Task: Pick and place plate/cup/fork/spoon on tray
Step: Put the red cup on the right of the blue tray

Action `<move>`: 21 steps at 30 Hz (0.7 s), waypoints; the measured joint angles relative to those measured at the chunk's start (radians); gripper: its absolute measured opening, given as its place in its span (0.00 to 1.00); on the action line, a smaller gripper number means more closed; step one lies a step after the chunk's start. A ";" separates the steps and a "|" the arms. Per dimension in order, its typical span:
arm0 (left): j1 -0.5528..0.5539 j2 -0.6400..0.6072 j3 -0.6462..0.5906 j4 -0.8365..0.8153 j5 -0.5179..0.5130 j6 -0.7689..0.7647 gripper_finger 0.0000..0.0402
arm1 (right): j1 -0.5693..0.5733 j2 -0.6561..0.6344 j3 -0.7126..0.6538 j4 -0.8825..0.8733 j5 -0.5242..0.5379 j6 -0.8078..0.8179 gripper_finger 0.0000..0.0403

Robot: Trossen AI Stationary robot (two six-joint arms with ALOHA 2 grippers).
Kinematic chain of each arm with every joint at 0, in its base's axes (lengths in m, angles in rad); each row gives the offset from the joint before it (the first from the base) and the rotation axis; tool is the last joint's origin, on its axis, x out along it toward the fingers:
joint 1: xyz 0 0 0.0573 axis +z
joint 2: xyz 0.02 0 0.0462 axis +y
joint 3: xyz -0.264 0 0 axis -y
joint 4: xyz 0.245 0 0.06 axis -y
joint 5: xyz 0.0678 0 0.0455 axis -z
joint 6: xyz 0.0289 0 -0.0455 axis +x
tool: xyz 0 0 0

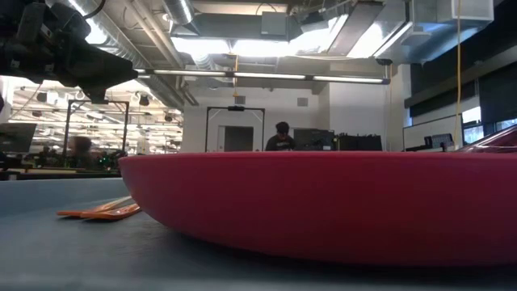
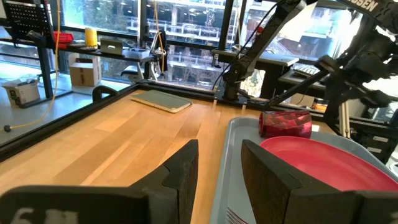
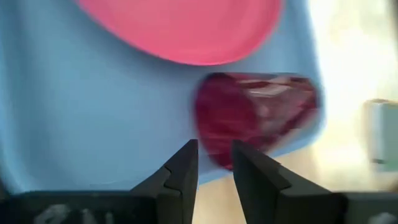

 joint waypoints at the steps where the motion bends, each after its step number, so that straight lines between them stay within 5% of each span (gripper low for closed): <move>1: 0.000 0.000 0.000 0.000 0.000 0.000 0.29 | 0.000 0.000 -0.004 -0.034 0.013 0.014 0.25; 21: 0.000 0.000 0.000 0.000 0.000 0.000 0.29 | -0.042 -0.002 -0.118 -0.016 0.076 -0.020 0.25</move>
